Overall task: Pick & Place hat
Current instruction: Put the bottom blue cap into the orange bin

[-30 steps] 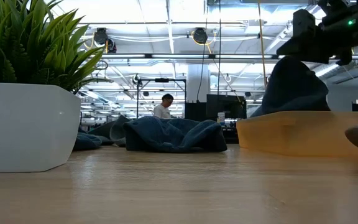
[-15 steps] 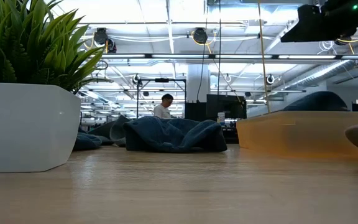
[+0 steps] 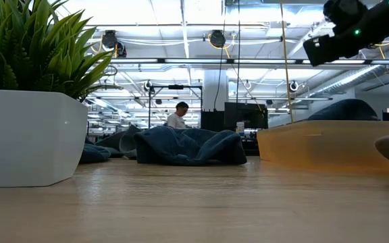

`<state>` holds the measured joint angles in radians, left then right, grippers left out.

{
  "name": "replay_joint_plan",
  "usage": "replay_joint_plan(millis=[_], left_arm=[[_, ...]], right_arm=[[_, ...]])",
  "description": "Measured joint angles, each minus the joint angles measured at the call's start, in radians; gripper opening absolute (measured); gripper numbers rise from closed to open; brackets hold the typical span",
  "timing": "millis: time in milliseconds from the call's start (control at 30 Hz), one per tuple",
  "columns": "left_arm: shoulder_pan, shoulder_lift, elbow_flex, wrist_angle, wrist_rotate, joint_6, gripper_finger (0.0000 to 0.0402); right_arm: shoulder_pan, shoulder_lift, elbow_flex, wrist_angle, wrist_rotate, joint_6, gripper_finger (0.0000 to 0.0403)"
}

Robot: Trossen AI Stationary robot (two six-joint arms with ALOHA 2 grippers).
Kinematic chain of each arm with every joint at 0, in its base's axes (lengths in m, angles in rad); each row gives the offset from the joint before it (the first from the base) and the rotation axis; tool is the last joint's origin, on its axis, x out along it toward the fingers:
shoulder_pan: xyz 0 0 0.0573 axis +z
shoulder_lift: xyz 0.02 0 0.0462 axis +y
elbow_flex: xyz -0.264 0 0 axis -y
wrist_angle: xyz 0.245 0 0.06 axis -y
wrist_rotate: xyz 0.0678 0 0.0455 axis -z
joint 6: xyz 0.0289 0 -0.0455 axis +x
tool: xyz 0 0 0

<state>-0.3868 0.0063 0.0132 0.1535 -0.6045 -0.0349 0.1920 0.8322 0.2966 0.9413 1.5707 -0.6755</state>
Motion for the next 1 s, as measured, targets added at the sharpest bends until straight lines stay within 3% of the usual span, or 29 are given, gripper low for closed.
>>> replay_joint_plan(millis=[233,500,700,867,1000], left_arm=[[0.0,0.0,0.0,0.0,0.0,0.0,0.0214],[0.0,0.0,0.0,0.0,0.0,0.0,0.0214],[0.0,0.0,0.0,0.0,0.0,0.0,0.0214],[0.0,0.0,0.0,0.0,0.0,0.0,0.0214],[0.0,0.0,0.0,0.0,0.0,0.0,0.0214]], right_arm=[[-0.097,0.0,0.0,-0.253,0.0,0.217,0.0002],[-0.131,0.031,-0.001,-0.266,0.0,0.338,0.0],[-0.133,0.081,-0.039,-0.307,0.0,0.609,0.0],[-0.106,0.127,-0.058,-0.305,-0.008,0.745,0.0],[-0.097,0.159,-0.048,-0.305,-0.199,0.757,0.0]])
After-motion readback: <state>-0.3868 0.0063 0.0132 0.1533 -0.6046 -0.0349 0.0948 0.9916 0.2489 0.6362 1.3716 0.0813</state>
